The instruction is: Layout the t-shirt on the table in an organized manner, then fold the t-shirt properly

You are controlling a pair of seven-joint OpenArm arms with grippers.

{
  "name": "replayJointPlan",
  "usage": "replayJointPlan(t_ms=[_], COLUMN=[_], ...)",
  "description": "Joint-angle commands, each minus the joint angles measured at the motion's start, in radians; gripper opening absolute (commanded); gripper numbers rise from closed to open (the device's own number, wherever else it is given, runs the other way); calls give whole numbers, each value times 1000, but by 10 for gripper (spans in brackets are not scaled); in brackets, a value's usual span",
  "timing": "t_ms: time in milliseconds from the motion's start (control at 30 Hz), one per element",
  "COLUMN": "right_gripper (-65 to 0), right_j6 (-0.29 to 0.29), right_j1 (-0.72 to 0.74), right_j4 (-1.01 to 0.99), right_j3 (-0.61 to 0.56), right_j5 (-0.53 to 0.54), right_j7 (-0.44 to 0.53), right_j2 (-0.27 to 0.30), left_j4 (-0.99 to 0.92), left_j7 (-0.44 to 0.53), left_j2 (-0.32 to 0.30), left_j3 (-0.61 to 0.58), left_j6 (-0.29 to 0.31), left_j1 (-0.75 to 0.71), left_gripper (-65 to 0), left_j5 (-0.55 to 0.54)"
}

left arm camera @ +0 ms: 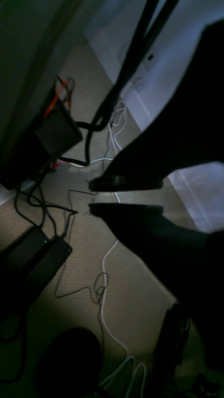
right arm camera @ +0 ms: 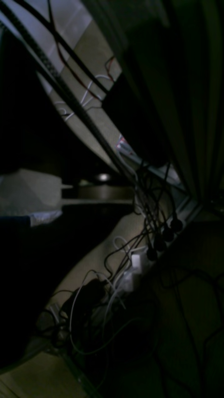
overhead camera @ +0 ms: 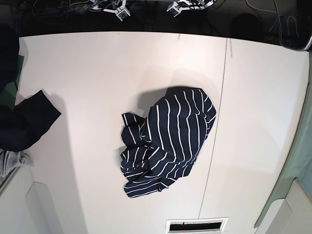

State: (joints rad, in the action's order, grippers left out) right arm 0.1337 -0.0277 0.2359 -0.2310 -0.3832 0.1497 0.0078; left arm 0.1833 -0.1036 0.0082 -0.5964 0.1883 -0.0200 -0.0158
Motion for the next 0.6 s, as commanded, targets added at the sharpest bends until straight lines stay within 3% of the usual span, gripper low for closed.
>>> replayJointPlan(t_ms=[0,167,567], right_gripper=[-633,-633,-633], right_j6=[0,0,0], right_j1=[-6,-25,-53], right_j4=[5,20,66], right_j3=[2,2,2], right_j5=[-2,-2,-2], right_j7=[12,12,12], right_j2=[-2,-2,-2], left_j4=[13,75,119], left_j7=[4,54,55], left_j2=[5,5,5], left_j3=[0,0,0], left_j6=[6,6,6], left_j1=[-17,-80,-105], left_gripper=[-579,-579,-579], left_j5=[-2,-2,-2])
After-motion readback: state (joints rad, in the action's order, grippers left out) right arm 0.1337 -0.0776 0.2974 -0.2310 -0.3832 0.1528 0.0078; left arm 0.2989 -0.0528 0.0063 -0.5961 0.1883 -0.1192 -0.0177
